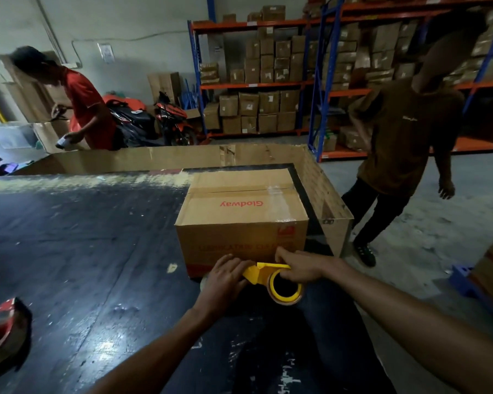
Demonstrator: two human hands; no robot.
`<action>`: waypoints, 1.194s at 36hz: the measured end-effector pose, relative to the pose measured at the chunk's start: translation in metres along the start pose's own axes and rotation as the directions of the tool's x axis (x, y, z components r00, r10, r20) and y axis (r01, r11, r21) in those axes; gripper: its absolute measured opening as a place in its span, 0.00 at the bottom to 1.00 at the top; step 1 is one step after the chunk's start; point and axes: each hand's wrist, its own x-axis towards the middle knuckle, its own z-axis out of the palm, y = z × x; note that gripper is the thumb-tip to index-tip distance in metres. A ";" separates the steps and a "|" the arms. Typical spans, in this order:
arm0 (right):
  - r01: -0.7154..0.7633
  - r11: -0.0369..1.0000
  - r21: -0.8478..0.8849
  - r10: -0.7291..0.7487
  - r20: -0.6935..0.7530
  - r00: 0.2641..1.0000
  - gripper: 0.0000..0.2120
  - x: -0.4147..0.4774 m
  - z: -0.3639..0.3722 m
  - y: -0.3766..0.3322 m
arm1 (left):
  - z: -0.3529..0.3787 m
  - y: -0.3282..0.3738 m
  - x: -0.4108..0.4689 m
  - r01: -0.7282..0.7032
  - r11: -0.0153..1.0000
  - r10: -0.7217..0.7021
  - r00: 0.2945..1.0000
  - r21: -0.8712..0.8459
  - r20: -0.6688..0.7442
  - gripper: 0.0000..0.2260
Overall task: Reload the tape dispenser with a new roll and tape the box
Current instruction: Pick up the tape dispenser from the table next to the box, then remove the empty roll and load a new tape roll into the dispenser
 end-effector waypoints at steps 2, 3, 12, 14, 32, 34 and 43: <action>0.061 0.998 -0.016 -0.061 0.007 0.998 0.08 -0.006 -0.021 -0.012 | -0.018 -0.002 0.007 -0.012 0.999 0.010 0.997 -0.037 -0.073 0.15; 0.083 0.996 -0.036 -0.083 -0.006 0.997 0.06 -0.010 -0.033 -0.019 | -0.027 -0.002 0.011 -0.015 0.997 0.007 0.993 -0.071 -0.116 0.15; 0.148 0.939 -0.311 -0.278 -0.429 0.859 0.03 -0.023 -0.146 -0.058 | -0.065 0.032 0.051 0.330 0.616 -0.603 0.782 -0.715 -0.158 0.25; 0.121 0.920 -0.374 -0.306 -0.489 0.817 0.05 -0.026 -0.166 -0.066 | -0.074 0.039 0.070 0.386 0.416 -0.578 0.811 -0.823 0.088 0.23; 0.148 0.783 -0.605 -0.544 -0.549 0.634 0.38 -0.047 -0.230 -0.085 | -0.111 0.040 0.140 0.312 0.268 -0.497 0.855 -0.912 0.146 0.07; 0.114 0.811 -0.574 -0.497 -0.573 0.652 0.44 -0.050 -0.241 -0.087 | -0.110 0.040 0.138 0.316 0.280 -0.496 0.856 -0.906 0.145 0.08; 0.071 0.811 -0.581 -0.454 -0.547 0.703 0.44 -0.052 -0.263 -0.102 | -0.118 0.038 0.137 0.327 0.289 -0.511 0.847 -0.900 0.144 0.11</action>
